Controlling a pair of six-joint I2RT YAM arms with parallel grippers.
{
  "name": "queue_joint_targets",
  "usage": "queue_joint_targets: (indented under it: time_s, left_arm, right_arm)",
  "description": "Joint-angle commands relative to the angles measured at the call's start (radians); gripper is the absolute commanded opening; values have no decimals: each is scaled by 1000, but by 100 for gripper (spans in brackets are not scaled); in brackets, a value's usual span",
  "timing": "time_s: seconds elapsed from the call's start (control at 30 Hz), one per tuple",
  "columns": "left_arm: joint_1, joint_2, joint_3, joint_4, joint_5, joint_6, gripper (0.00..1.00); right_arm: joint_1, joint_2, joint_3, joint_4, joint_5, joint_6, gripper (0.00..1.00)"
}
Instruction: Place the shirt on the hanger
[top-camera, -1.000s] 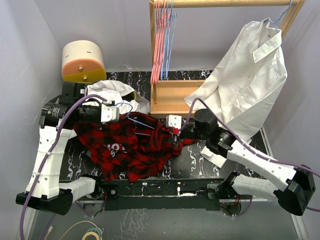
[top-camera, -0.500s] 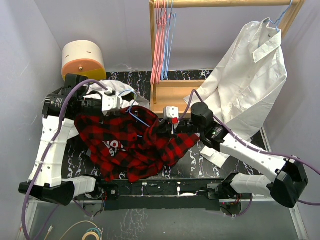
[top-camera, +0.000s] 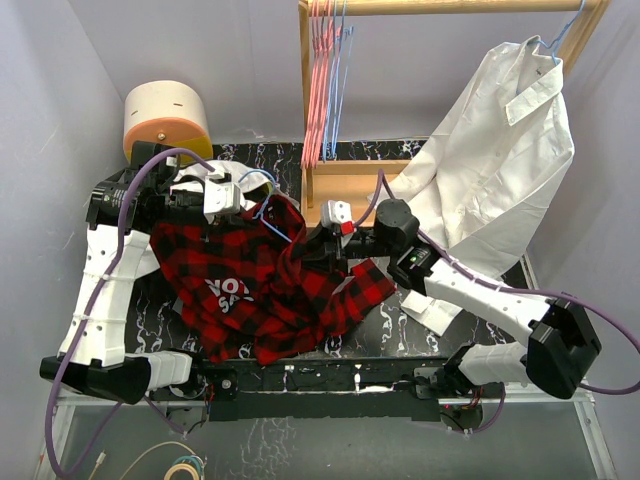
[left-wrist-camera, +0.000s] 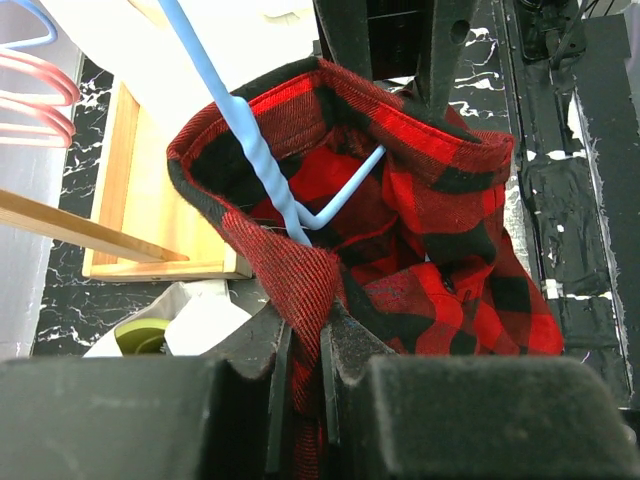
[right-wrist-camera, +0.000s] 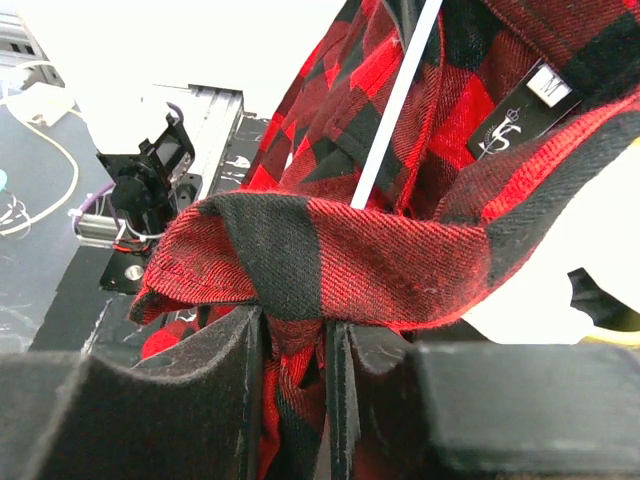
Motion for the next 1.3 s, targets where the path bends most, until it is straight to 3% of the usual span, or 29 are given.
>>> queue_joint_targets:
  time_s: [0.0, 0.17, 0.3, 0.53, 0.57, 0.6, 0.63, 0.67, 1.0, 1.13, 1.27]
  left_arm:
    - [-12, -6, 33, 26, 136, -8, 0]
    - [-11, -5, 38, 21, 146, -10, 0]
    - [-10, -3, 40, 19, 142, -9, 0]
    - [-12, -2, 27, 19, 115, -7, 0]
    - [-12, -3, 23, 35, 102, -23, 7]
    - [-11, -4, 19, 58, 83, -60, 31]
    - [-12, -4, 18, 77, 52, -101, 80]
    - [-11, -4, 23, 82, 18, -121, 95]
    - [-11, -57, -18, 201, -340, -282, 97]
    - [-12, -36, -25, 196, -416, -331, 97]
    - [-11, 16, 37, 192, -364, -444, 97]
  right_arm:
    - [16, 35, 88, 142, -43, 41, 28]
    - [16, 78, 117, 157, -48, 66, 24]
    - [16, 73, 110, 190, -44, 78, 9]
    - [16, -36, -33, 261, 98, 149, 8]
    - [16, -63, -62, 269, 115, 161, 8]
    - [16, -92, -89, 271, 137, 176, 8]
    - [16, -120, -115, 270, 160, 189, 8]
    - [16, -150, -137, 255, 186, 202, 8]
    - [16, -472, -230, -124, 434, 156, 8]
    - [16, -547, -174, -312, 524, 157, 8]
    - [16, -551, -79, -503, 621, 215, 8]
